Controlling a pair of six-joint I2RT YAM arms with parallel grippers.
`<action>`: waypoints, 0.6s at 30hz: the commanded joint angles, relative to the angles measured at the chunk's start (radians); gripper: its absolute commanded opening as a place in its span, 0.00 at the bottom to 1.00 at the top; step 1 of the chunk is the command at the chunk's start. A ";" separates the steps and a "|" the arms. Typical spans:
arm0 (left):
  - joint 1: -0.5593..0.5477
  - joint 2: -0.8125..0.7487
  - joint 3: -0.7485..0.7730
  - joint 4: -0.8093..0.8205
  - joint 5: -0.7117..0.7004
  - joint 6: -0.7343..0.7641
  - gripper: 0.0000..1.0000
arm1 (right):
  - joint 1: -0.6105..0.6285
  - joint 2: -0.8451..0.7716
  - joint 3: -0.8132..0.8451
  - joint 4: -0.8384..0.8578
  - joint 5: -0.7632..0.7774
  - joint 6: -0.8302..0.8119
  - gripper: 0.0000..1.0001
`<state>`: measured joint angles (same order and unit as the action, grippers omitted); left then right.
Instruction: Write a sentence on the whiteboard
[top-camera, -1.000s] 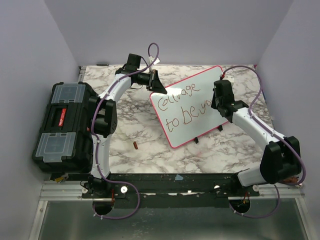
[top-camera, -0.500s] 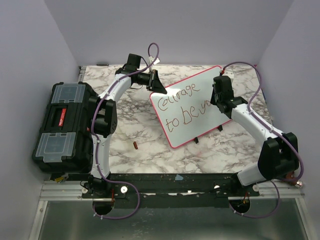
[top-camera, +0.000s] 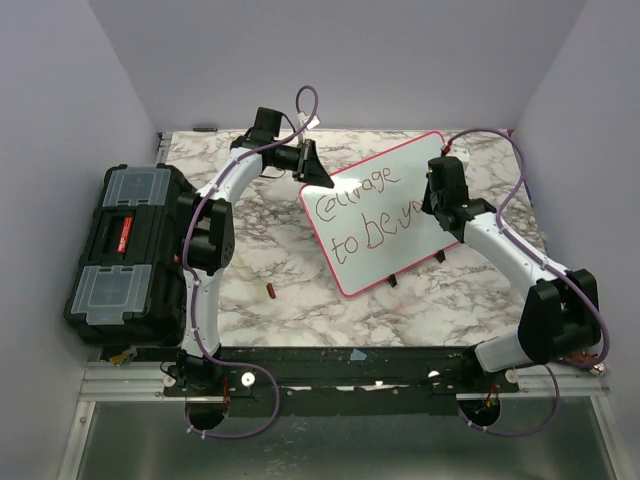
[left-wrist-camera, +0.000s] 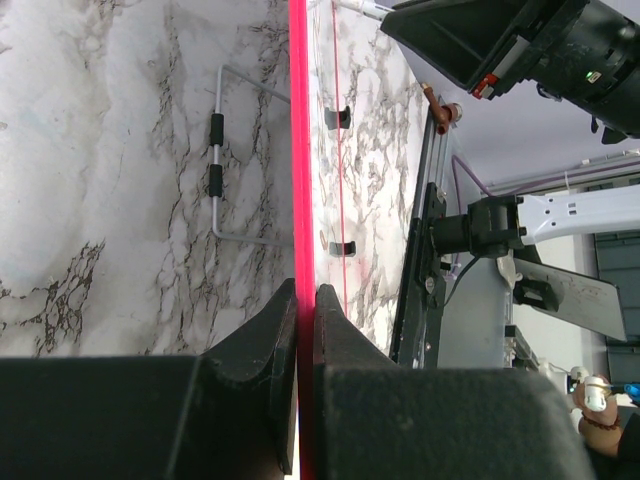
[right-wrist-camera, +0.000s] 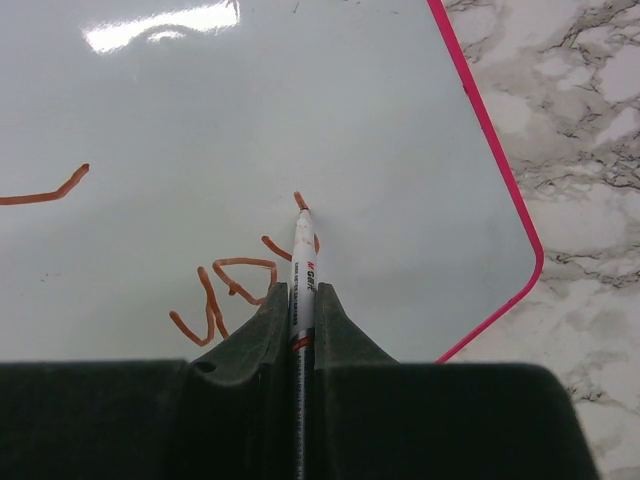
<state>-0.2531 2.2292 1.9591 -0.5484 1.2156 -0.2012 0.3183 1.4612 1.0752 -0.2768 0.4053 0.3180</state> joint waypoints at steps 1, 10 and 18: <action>0.009 -0.024 0.003 0.074 0.014 0.104 0.00 | -0.006 -0.010 -0.050 -0.005 -0.045 0.029 0.01; 0.009 -0.023 0.003 0.075 0.015 0.103 0.00 | -0.006 -0.025 -0.091 -0.008 -0.025 0.027 0.01; 0.009 -0.023 0.004 0.076 0.015 0.099 0.00 | -0.006 -0.040 -0.099 -0.027 0.005 0.026 0.01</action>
<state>-0.2535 2.2292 1.9591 -0.5480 1.2121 -0.2073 0.3130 1.4216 1.0019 -0.2630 0.4088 0.3248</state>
